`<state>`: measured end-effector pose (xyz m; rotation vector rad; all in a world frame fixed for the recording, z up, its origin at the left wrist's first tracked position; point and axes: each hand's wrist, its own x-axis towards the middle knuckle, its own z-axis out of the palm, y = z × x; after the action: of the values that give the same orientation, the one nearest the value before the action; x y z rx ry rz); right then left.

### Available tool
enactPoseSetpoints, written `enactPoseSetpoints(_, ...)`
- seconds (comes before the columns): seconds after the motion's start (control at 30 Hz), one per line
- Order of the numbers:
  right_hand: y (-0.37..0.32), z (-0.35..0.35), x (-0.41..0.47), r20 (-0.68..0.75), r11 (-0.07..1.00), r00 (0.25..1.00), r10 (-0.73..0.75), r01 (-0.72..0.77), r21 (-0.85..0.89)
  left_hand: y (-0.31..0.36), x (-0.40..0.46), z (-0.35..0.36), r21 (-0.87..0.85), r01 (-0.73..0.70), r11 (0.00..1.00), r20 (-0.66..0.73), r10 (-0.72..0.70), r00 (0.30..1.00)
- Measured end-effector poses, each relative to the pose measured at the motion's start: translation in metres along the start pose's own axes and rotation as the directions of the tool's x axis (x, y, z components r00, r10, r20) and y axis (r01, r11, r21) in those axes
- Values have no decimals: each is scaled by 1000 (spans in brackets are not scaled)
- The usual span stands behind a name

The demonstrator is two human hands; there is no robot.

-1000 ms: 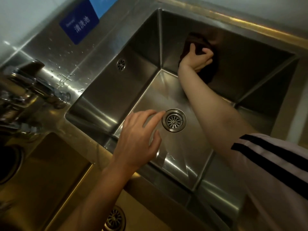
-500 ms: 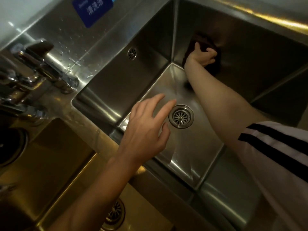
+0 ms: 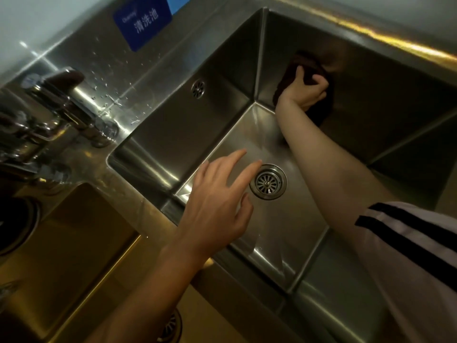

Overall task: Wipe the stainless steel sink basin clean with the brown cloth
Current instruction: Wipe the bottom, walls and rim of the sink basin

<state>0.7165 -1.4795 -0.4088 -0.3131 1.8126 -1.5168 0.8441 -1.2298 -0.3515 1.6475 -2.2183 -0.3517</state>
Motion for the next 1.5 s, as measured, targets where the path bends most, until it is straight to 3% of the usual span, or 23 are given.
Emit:
enactPoseSetpoints(0.1,-30,13,-7,14,988,997,-81,78,135,1,0,-2,0,14,1000,23,-14,1000)
enactPoseSetpoints(0.27,-51,36,-13,54,962,994,-99,81,262,2,1,-3,-5,13,1000,21,-12,1000)
enactPoseSetpoints(0.4,-29,45,-6,59,975,995,-75,61,212,0,2,-2,-2,16,1000,-10,-16,1000)
enactPoseSetpoints(0.57,23,42,20,47,990,992,118,-121,68,0,2,-1,14,19,1000,3,-19,1000)
enactPoseSetpoints(0.67,55,32,38,8,988,988,156,-156,-16,0,2,-1,17,10,1000,1,-10,1000)
enactPoseSetpoints(0.77,74,25,49,-17,990,994,110,-111,-85,-1,1,1,12,1,1000,-16,-1,1000)
enactPoseSetpoints(0.87,76,29,46,-13,992,999,-48,46,-116,-3,1,1,6,3,1000,-32,-3,999)
enactPoseSetpoints(1.0,49,43,31,6,985,986,-165,165,-57,-1,1,2,17,14,1000,-23,-13,1000)
enactPoseSetpoints(1.33,-38,74,-16,150,973,977,-149,119,196,3,4,-2,19,61,998,21,-61,998)
enactPoseSetpoints(1.5,-22,78,-11,143,989,984,-110,94,111,2,4,-3,5,76,997,-11,-76,997)
